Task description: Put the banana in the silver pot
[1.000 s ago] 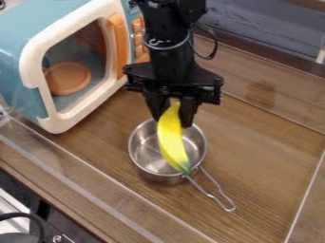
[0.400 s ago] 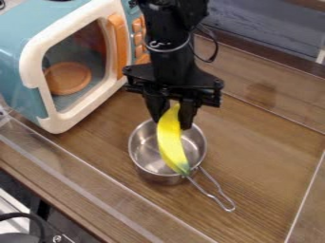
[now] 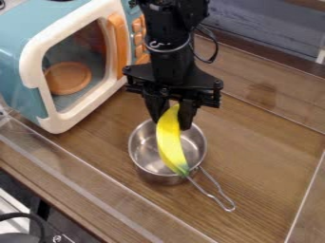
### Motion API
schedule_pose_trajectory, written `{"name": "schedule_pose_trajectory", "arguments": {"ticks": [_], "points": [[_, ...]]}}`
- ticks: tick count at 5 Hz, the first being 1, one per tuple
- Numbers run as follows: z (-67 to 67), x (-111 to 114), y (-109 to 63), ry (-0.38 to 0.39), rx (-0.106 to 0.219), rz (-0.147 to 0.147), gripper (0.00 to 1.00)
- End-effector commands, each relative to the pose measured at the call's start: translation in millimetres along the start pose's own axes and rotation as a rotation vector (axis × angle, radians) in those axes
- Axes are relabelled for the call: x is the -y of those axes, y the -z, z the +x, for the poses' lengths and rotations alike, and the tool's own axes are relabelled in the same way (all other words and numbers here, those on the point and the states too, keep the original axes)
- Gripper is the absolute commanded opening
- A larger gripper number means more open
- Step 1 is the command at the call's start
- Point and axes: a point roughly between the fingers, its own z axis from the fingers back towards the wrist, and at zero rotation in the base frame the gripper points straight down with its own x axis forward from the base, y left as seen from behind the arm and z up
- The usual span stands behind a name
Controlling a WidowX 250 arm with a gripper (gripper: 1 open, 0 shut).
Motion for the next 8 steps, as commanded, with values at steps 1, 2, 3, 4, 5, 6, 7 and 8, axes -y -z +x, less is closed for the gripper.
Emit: {"name": "schedule_pose_trajectory", "arguments": {"ticks": [1, 2, 3, 4, 5, 6, 7, 8], "points": [[4.3, 0.4, -10.1, 0.006, 0.041, -0.006, 0.0], [4.9, -0.6, -10.1, 0.004, 0.04, -0.003, 0.0], [5.5, -1.7, -10.1, 0.002, 0.039, 0.0, 0.0], [6.1, -2.7, -10.1, 0.001, 0.038, 0.003, 0.0], [6.7, -3.6, -10.1, 0.0, 0.037, 0.005, 0.0], [7.4, -4.5, -10.2, -0.002, 0.036, 0.008, 0.0], [8.0, -5.1, -10.4, -0.004, 0.035, 0.01, 0.0], [8.7, -5.7, -10.6, -0.005, 0.034, 0.012, 0.0]]}}
